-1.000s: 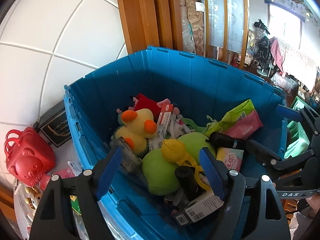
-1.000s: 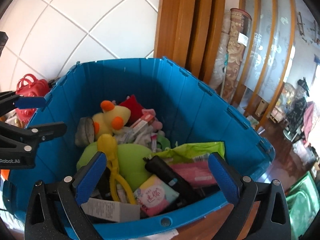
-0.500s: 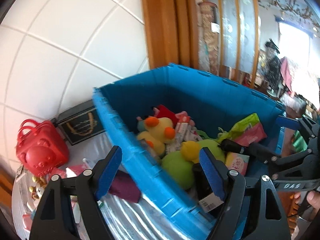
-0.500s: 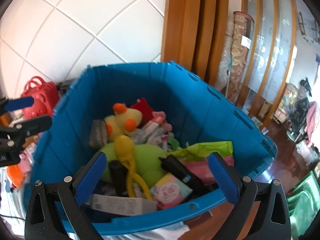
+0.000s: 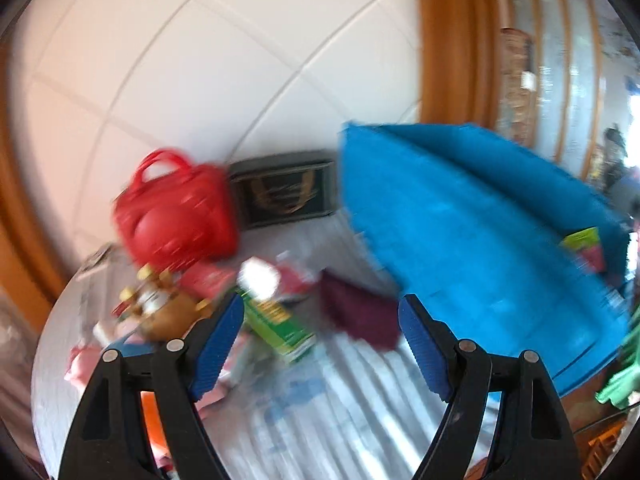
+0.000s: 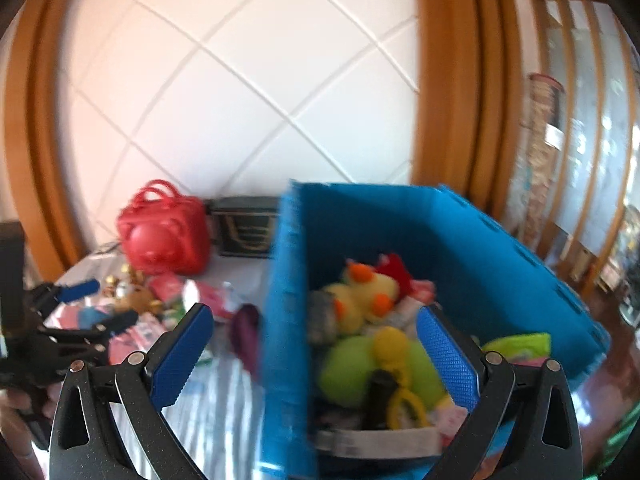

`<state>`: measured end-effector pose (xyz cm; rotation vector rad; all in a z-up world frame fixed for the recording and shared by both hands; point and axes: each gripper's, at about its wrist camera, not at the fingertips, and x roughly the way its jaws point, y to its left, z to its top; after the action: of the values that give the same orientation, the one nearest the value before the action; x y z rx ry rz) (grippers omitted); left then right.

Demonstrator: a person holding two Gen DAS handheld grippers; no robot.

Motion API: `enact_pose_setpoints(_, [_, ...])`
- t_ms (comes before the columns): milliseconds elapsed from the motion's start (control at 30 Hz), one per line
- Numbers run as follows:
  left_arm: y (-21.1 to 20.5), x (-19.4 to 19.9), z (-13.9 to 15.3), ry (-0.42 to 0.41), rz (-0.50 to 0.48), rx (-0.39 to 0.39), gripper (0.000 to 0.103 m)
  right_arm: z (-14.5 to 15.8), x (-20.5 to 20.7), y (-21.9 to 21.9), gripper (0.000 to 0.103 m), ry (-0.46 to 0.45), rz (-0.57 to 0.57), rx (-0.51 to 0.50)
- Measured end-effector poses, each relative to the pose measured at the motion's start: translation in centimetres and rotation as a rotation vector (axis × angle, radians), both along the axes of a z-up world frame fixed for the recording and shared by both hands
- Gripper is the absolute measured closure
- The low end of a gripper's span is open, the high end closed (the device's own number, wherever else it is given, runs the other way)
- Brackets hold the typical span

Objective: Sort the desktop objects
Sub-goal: 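Move both open tools back over the pile on the bed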

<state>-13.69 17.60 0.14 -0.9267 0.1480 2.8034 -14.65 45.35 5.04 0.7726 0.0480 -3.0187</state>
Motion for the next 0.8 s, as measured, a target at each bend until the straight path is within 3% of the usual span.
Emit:
enact_pose_setpoints(233, [-10.5, -0.3, -3.9, -0.071, 0.165, -0.037, 0.024, -1.3, -2.2, -7.1, 0.0, -0.023, 0.107, -0.018])
enact_pose_setpoints(433, [-15.5, -0.8, -7.3, -0.137, 0.235, -0.074, 0.024, -5.2, -5.8, -11.7, 0.0, -0.13, 0.143, -0.013])
enact_pose_setpoints(800, [-16.8, -6.4, -13.4, -0.299, 0.278, -0.005, 0.024, -13.4, -11.7, -14.1, 0.0, -0.316, 0.128, 0.02])
